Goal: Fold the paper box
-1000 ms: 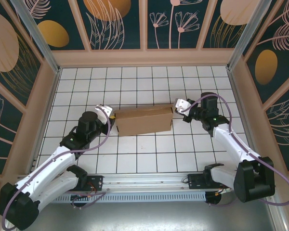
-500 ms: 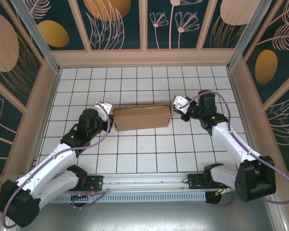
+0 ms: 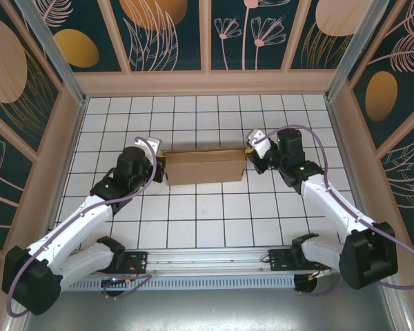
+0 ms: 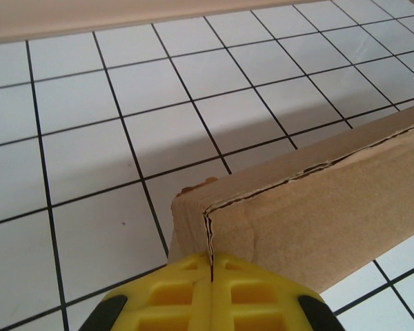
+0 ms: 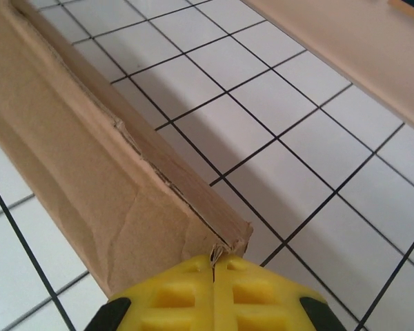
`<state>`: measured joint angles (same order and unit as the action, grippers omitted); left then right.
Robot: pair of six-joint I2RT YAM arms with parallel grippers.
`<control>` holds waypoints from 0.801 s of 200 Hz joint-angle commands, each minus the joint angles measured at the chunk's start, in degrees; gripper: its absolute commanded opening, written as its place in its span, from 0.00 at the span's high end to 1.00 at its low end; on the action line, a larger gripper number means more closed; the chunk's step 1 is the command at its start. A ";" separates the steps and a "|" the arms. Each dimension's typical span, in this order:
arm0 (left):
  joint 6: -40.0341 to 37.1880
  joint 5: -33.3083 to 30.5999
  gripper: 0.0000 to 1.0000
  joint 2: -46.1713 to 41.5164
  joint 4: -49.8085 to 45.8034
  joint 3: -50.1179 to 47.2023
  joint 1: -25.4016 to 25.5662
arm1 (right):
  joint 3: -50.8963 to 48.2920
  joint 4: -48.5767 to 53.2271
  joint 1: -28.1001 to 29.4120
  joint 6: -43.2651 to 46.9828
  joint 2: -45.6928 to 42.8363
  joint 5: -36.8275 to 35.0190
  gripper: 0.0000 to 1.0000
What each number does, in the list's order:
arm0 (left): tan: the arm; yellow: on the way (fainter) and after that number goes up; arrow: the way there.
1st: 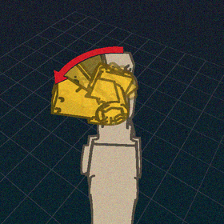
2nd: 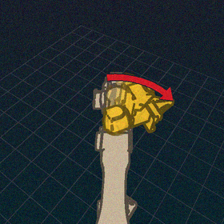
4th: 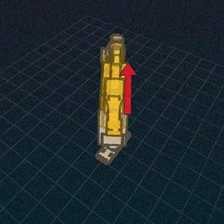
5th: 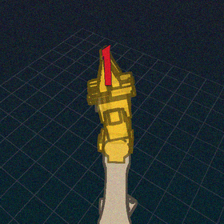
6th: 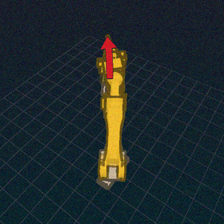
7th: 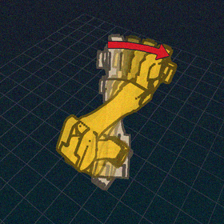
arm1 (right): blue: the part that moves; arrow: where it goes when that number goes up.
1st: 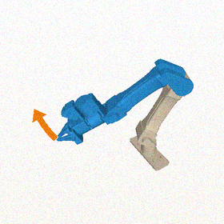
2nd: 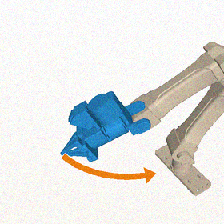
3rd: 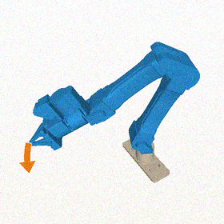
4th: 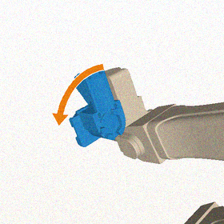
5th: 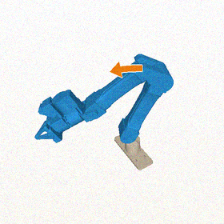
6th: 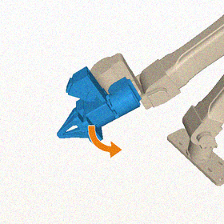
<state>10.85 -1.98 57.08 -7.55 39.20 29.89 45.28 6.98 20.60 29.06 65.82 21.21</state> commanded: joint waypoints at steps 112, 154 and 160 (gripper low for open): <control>9.64 4.14 1.00 6.62 -4.68 9.70 0.52 | 13.98 11.73 4.54 -33.55 9.47 -9.43 1.00; 10.40 5.20 1.00 9.44 -6.53 12.20 0.42 | 12.16 10.70 4.54 -32.35 9.60 -11.23 1.00; 10.36 5.34 1.00 9.75 -6.89 12.54 0.44 | 11.99 10.60 4.54 -31.70 9.63 -11.86 1.00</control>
<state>20.25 -1.06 65.39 -14.22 49.01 29.89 58.02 15.70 23.79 -2.42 75.42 9.19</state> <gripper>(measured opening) 0.051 0.050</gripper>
